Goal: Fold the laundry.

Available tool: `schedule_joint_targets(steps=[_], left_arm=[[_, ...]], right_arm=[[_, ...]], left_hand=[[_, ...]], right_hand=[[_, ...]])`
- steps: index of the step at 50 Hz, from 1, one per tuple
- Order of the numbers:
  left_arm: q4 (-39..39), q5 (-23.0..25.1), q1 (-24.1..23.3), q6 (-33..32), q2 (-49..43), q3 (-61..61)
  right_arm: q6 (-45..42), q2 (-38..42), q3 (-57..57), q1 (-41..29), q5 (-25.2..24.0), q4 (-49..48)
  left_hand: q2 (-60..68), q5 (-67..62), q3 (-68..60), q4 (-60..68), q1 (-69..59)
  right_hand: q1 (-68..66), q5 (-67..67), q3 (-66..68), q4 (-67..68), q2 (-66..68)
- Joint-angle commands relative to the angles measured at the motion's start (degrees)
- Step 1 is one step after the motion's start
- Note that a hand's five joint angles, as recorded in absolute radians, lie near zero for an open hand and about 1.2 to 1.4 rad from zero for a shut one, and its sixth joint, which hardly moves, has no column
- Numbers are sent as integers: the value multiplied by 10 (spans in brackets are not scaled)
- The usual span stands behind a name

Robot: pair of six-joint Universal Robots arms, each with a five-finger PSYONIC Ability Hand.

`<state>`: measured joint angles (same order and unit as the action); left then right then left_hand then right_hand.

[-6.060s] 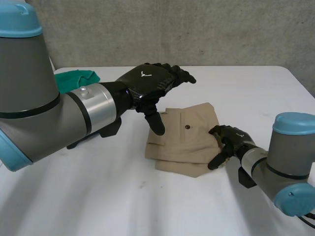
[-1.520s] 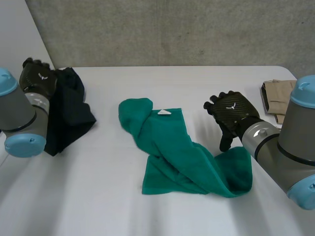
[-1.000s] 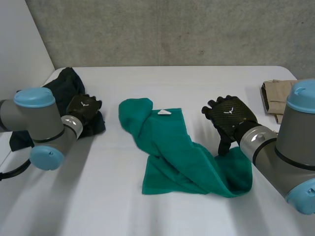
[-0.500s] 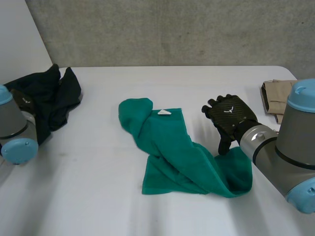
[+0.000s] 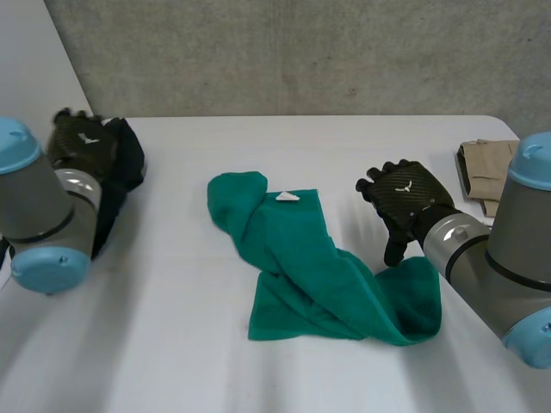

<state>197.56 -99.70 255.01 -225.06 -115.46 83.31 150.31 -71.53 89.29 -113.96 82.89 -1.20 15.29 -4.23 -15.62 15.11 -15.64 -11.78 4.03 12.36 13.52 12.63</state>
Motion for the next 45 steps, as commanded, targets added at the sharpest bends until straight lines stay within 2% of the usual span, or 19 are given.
schedule_joint_targets(steps=[1, 3, 10, 13, 16, 19, 22, 26, 33, 38, 41, 42, 43, 44, 45], left_arm=[[-54, 46, -91, 66, 22, 7], [-65, 49, -114, 92, 16, 2], [-71, 62, -141, 154, 12, -6], [-72, 109, -157, 180, 0, -9], [-78, 192, -158, 186, -26, -15], [-82, 231, -157, 181, -48, -19], [-83, 257, -156, 177, -72, -38], [-84, 283, -154, 168, -108, -72], [-82, 337, -158, 162, -174, -128], [-89, 340, -162, 162, -202, -150], [-102, 341, -162, 161, -214, -155], [-105, 341, -163, 161, -216, -157], [-110, 340, -163, 161, -221, -163], [-112, 337, -164, 161, -222, -167], [-113, 334, -164, 161, -222, -170]], right_arm=[[1, -4, -10, 1, 1, 4], [2, -4, -10, 1, 2, 5], [1, -4, -6, 1, 3, 6], [1, -4, -3, 1, 3, 8], [1, -15, -3, 1, 3, 37], [2, -26, -5, 1, 2, 90], [9, -28, -3, 1, -4, 148], [35, -29, 19, 0, -16, 179], [113, -29, 83, 1, -33, 157], [131, -26, 144, 3, -43, 90], [133, -23, 156, 2, -39, 67], [132, -19, 160, 1, -35, 53], [133, -19, 160, 1, -34, 45], [134, -17, 158, 1, -33, 38], [136, -15, 152, 1, -33, 16]], left_hand=[[-7, -4, 10, -5, 10], [-7, -4, 10, -5, 10], [-14, 3, 17, -12, 17], [-15, 5, 19, -14, 19], [-19, 8, 22, -17, 22], [-22, 12, 25, -20, 26], [-22, 12, 25, -20, 26], [-15, 5, 19, -14, 19], [8, -19, -5, 10, -5], [158, -168, -154, 159, -154], [297, -308, -294, 299, -293], [361, -371, -357, 363, -357], [503, -514, -500, 505, -499], [586, -597, -583, 588, -582], [646, -657, -643, 648, -643]], right_hand=[[18, -40, -24, -35, -26], [18, -40, -24, -35, -26], [18, -40, -24, -35, -26], [18, -40, -24, -35, -26], [18, -40, -24, -35, -26], [18, -40, -24, -35, -26], [18, -40, -24, -35, -26], [18, -40, -24, -35, -26], [18, -40, -24, -35, -26], [18, -40, -24, -35, -26], [18, -40, -24, -35, -26], [-26, 3, 20, 8, 17], [-132, 109, 126, 114, 123], [-239, 217, 234, 222, 231], [-469, 446, 463, 451, 460]])
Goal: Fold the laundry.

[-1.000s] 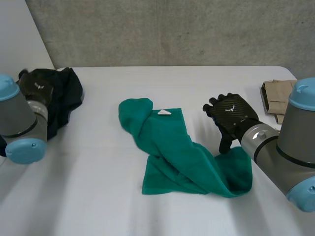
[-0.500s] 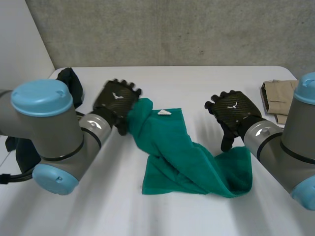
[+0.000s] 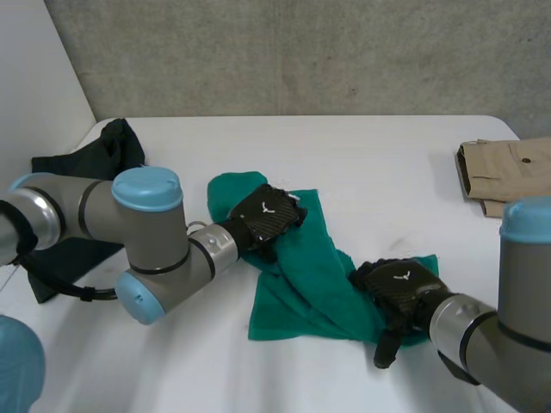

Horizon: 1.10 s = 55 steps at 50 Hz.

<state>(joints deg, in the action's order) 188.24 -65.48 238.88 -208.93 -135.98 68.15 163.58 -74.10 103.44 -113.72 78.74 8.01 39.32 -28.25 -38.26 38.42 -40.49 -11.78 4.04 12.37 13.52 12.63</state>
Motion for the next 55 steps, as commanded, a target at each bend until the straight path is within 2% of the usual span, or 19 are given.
schedule_joint_targets(steps=[1, 2, 7, 9, 12, 16, 20, 27, 34, 37, 38, 40, 41, 42, 44, 45, 46, 51, 55], left_arm=[[-19, -11, -3, 0, -17, -21], [-18, -26, -3, 0, -15, -31], [-4, -115, -7, 2, -1, -79], [20, -169, -10, 3, 16, -114], [77, -236, -10, 5, 47, -140], [155, -296, -17, 4, 98, -118], [187, -305, -41, 2, 169, -37], [178, -328, -79, 4, 293, 178], [147, -370, -146, 8, 308, 306], [113, -373, -169, 17, 296, 315], [85, -373, -168, 19, 288, 312], [53, -373, -162, 21, 285, 305], [38, -373, -156, 22, 285, 299], [16, -372, -139, 24, 285, 286], [-1, -366, -113, 25, 286, 271], [-7, -366, -98, 26, 287, 263], [-9, -365, -72, 29, 289, 249], [-6, -340, -7, 43, 290, 202], [-6, -262, 44, 49, 278, 169]], right_arm=[[3, 10, 8, 0, 10, -88], [1, 9, 0, 0, 9, -113], [-12, 8, -70, -3, 14, -154], [-19, 10, -104, -4, 18, -158], [-43, 14, -183, -7, 46, -171], [-79, 18, -270, -14, 97, -209], [-124, 19, -305, -33, 96, -239], [-171, 20, -275, -56, 63, -220], [-188, 20, -204, -55, 57, -174], [-196, 23, -180, -55, 58, -173], [-198, 25, -176, -55, 59, -174], [-200, 27, -170, -50, 59, -174], [-199, 29, -167, -48, 60, -173], [-199, 29, -166, -47, 61, -172], [-194, 29, -166, -48, 62, -172], [-193, 29, -165, -48, 62, -172], [-192, 29, -165, -48, 61, -172], [-185, 35, -176, -34, 56, -171], [-175, 65, -188, -16, 22, -153]], left_hand=[[407, -417, -417, 416, -395], [407, -417, -417, 416, -395], [407, -417, -417, 416, -395], [407, -417, -417, 416, -395], [407, -417, -417, 416, -395], [407, -417, -417, 416, -395], [407, -417, -417, 416, -395], [407, -417, -417, 416, -395], [390, -401, -401, 399, -379], [171, -181, -181, 180, -159], [-27, 16, 16, -18, 38], [-188, 177, 177, -179, 199], [-220, 209, 209, -211, 232], [-229, 218, 218, -220, 240], [-230, 220, 220, -221, 242], [-230, 220, 220, -221, 242], [-230, 220, 220, -221, 242], [-209, 198, 198, -200, 220], [-178, 168, 168, -169, 190]], right_hand=[[-586, 563, 580, 568, 577], [-681, 659, 675, 664, 673], [-682, 660, 676, 665, 674], [-682, 660, 676, 665, 674], [-682, 660, 676, 665, 674], [-682, 660, 676, 665, 674], [-682, 660, 676, 665, 674], [-682, 660, 676, 665, 674], [-682, 660, 676, 665, 674], [-682, 660, 676, 665, 674], [-682, 660, 676, 665, 674], [-682, 660, 676, 665, 674], [-682, 660, 676, 665, 674], [-641, 619, 635, 624, 633], [-453, 431, 447, 436, 445], [-297, 275, 292, 280, 289], [-248, 225, 242, 230, 239], [-84, 62, 78, 67, 76], [-5, -18, -1, -12, -4]])
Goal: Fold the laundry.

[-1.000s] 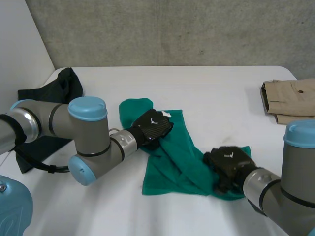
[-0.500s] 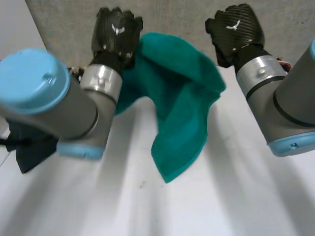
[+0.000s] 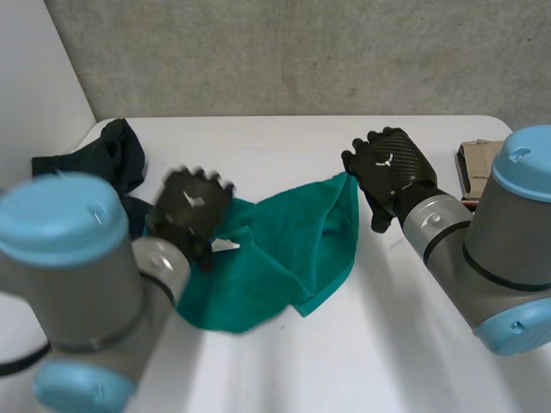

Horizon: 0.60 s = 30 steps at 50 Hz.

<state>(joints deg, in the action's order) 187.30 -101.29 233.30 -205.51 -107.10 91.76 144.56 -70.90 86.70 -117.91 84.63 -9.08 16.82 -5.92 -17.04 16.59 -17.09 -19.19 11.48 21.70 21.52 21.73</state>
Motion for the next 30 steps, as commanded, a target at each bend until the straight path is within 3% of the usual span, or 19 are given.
schedule_joint_targets(steps=[1, 3, 7, 15, 30], left_arm=[[0, 114, 109, 15, -18, -72], [-4, 167, 130, 14, -47, -83], [-18, 229, 141, 14, -79, -96], [-35, 311, 141, 13, -156, -130], [-41, 355, 124, 11, -222, -152]], right_arm=[[16, 38, -25, 28, -46, 27], [22, 47, -35, 34, -68, 56], [39, 66, -50, 43, -83, 90], [46, 83, -51, 45, -82, 96], [46, 83, -34, 62, -82, 96]], left_hand=[[48, -57, -46, 51, -46], [75, -84, -73, 77, -72], [102, -111, -100, 104, -99], [106, -115, -103, 108, -103], [247, -256, -245, 249, -244]], right_hand=[[73, -95, -98, -96, -98], [79, -102, -104, -103, -105], [79, -102, -104, -103, -105], [79, -102, -104, -103, -105], [81, -104, -106, -104, -106]])
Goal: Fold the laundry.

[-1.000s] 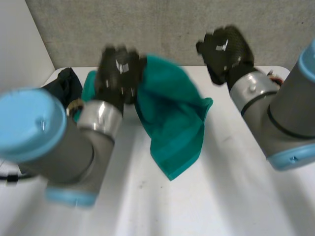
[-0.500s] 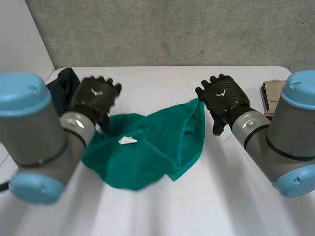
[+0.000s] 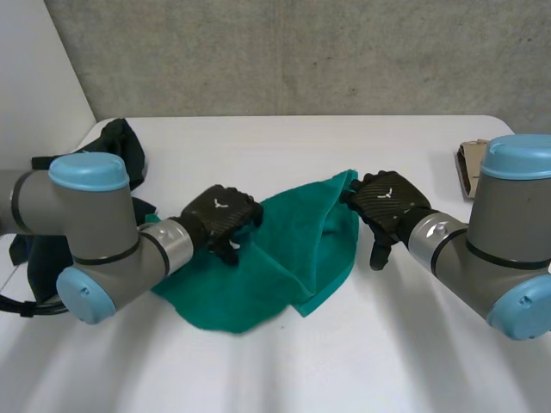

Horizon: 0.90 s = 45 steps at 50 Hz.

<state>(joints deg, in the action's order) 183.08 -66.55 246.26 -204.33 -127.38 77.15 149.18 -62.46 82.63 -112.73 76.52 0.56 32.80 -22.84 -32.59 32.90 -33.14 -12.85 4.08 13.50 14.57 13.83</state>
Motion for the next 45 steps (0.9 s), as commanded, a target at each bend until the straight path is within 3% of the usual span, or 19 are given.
schedule_joint_targets(steps=[1, 9, 13, 18, 25, 30, 35, 39, 45], left_arm=[[3, 7, -7, -1, -21, -6], [2, 5, -17, 0, -29, -10], [0, 5, -28, 0, -27, -7], [-2, 0, -31, -1, -20, 3], [-3, -16, -27, -2, 29, 22], [-5, -80, -29, -11, 111, 43], [-18, -113, -31, -45, 192, 70], [-36, -117, -35, -93, 259, 94], [-42, -121, -59, -155, 332, 127]], right_arm=[[0, -1, 9, 10, -1, 0], [-1, -1, 13, 15, -1, 0], [-2, 0, 13, 15, -1, -1], [-4, 1, 10, 15, 1, -3], [-5, 6, -13, 22, 1, 0], [-6, 13, -50, 22, -1, 6], [-9, 35, -106, 19, -10, 31], [-11, 68, -169, 15, -34, 59], [-14, 135, -272, 15, -167, 103]], left_hand=[[85, -85, -87, 84, -82], [147, -147, -150, 146, -144], [250, -250, -252, 249, -247], [471, -471, -473, 470, -468], [472, -472, -474, 471, -469], [472, -472, -474, 471, -469], [472, -472, -474, 471, -469], [472, -472, -474, 471, -469], [472, -472, -474, 471, -469]], right_hand=[[18, -30, -24, -35, -27], [19, -32, -26, -36, -29], [21, -33, -27, -38, -31], [26, -38, -32, -43, -36], [29, -41, -35, -46, -38], [29, -41, -35, -46, -38], [29, -41, -35, -46, -38], [29, -41, -35, -46, -38], [29, -41, -35, -46, -38]])
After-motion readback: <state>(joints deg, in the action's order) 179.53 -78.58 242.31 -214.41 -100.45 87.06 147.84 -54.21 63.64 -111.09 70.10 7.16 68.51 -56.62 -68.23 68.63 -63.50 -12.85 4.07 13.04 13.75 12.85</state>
